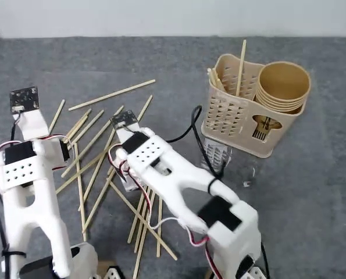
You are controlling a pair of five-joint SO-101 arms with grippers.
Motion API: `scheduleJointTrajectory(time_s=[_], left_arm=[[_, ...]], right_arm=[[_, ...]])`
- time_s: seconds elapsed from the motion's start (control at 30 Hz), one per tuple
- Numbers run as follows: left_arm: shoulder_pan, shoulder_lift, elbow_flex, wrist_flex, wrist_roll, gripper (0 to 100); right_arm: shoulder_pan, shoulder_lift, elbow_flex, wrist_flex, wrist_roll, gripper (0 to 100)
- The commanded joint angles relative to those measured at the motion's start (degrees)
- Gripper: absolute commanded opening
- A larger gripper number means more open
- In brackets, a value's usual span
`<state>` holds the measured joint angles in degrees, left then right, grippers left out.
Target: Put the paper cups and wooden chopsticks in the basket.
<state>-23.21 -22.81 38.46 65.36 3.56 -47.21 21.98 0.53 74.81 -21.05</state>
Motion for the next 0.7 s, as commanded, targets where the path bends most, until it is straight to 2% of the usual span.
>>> scheduleJointTrajectory(time_s=[0.0, 0.13, 0.4, 0.67], left_arm=[[-0.3, -2.1, 0.9, -2.6, 0.8, 7], [-0.3, -2.1, 3.4, -5.2, 0.8, 7], [-0.3, -2.1, 3.6, -5.5, 0.8, 7], [-0.3, -2.1, 3.6, -5.4, 0.8, 7]], right_arm=[[-0.6, 2.2, -4.7, 0.1, -0.7, 30.2], [-0.2, 5.7, -4.9, 0.4, -0.7, 28.0], [-0.2, 9.9, -4.9, 0.4, -0.4, 1.2], [3.6, 8.5, -4.8, 4.9, 1.1, 0.9]])
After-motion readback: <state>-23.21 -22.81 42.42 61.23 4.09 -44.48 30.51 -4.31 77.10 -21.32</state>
